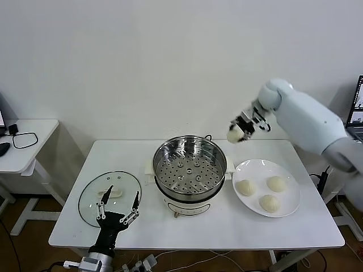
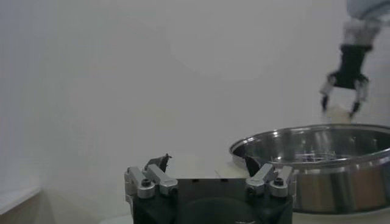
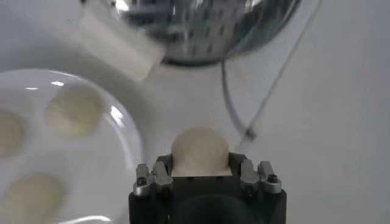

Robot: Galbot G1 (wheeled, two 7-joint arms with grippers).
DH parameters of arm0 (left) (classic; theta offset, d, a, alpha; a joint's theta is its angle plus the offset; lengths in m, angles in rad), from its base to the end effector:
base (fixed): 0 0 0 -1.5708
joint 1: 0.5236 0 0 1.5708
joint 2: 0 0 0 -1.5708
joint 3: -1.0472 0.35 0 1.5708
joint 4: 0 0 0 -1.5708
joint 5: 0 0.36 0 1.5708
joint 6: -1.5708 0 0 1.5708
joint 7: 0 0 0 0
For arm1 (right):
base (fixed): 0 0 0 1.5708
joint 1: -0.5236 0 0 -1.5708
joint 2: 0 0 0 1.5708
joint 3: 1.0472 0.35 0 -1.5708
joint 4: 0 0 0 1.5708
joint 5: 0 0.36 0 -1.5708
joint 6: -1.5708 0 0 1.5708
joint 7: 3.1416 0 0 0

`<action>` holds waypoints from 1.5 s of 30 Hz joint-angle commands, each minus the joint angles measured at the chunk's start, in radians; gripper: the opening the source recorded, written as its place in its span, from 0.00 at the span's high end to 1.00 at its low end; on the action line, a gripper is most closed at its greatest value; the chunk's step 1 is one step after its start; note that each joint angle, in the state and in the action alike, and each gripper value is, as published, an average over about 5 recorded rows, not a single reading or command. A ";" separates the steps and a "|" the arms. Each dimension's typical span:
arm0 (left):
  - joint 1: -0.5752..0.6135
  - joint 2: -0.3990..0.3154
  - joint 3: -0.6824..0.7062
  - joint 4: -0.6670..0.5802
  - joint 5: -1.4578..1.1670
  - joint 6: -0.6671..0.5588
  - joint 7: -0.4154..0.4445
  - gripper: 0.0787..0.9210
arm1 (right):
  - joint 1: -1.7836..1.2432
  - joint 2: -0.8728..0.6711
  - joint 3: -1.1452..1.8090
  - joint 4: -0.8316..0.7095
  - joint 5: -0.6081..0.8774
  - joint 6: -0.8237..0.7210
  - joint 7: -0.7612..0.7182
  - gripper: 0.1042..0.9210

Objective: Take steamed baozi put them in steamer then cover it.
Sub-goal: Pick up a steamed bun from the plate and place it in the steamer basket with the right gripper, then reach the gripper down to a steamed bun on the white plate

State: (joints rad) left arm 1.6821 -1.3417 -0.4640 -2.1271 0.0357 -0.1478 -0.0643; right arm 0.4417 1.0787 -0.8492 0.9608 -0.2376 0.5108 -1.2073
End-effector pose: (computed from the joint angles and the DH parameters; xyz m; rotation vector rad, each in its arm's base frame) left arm 0.1509 0.0186 -0.3097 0.1975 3.0528 0.2696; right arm 0.6296 -0.0078 0.0066 1.7388 -0.9609 2.2251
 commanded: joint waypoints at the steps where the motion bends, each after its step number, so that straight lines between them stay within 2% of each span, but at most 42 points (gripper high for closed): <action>1: 0.005 0.000 -0.003 -0.009 0.000 -0.001 -0.001 0.12 | 0.132 0.081 -0.140 0.217 0.024 0.164 -0.039 0.35; 9: 0.015 -0.003 -0.005 -0.018 0.000 -0.011 -0.004 0.12 | 0.019 0.194 -0.172 0.167 -0.103 0.197 -0.041 0.34; 23: 0.017 -0.006 -0.015 -0.018 -0.003 -0.023 -0.012 0.12 | -0.119 0.299 -0.113 -0.026 -0.293 0.232 0.009 0.35; 32: 0.017 -0.005 -0.020 -0.012 -0.005 -0.028 -0.016 0.12 | -0.149 0.330 -0.088 -0.098 -0.333 0.237 0.033 0.33; 40: 0.018 -0.006 -0.023 -0.018 -0.008 -0.024 -0.017 0.12 | -0.130 0.295 -0.078 -0.054 -0.296 0.209 0.026 0.15; 45: 0.018 -0.009 -0.025 -0.021 -0.009 -0.020 -0.017 0.12 | -0.060 0.176 -0.069 0.064 -0.089 0.049 -0.071 0.12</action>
State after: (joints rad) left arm 1.6992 -1.3496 -0.4880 -2.1467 0.0271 -0.1703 -0.0815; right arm 0.3403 1.3409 -0.9283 0.9434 -0.4762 0.6806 -1.2085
